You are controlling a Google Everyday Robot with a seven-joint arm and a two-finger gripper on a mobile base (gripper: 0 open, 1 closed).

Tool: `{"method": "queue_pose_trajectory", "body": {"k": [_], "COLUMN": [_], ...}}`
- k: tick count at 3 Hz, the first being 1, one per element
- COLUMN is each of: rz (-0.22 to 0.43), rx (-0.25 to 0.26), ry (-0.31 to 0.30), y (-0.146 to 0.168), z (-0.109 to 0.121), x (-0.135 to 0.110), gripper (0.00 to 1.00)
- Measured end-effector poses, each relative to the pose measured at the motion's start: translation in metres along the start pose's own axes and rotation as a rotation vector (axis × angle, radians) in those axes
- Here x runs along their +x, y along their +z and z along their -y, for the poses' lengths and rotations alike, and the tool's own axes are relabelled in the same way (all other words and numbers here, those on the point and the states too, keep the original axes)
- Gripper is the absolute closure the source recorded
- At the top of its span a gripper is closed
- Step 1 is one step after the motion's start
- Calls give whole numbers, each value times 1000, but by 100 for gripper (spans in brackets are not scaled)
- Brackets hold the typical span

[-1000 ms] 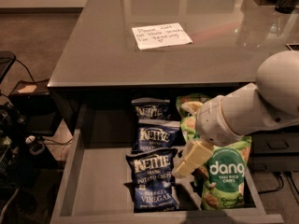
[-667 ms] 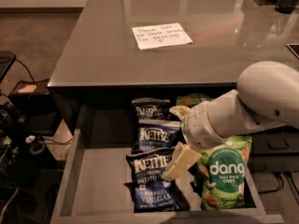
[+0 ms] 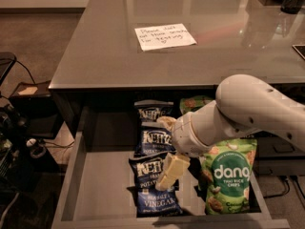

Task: Pick blue chip bag from top drawer and place on counter

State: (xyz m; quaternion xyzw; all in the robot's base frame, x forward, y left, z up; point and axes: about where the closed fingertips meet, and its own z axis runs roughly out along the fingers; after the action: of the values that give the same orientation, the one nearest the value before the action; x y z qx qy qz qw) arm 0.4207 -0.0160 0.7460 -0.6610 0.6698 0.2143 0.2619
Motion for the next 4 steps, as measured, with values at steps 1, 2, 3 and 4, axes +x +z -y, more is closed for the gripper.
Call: {"method": "queue_pose_trajectory", "body": {"k": [1, 2, 3, 4], "rz": [85, 168, 199, 205], "rx": [-21, -60, -95, -108], "ry": [17, 60, 84, 91], "y": [1, 6, 12, 15], "z": [-6, -18, -25, -27], "x": [-6, -17, -23, -25], "gripper": [0, 0, 0, 0]}}
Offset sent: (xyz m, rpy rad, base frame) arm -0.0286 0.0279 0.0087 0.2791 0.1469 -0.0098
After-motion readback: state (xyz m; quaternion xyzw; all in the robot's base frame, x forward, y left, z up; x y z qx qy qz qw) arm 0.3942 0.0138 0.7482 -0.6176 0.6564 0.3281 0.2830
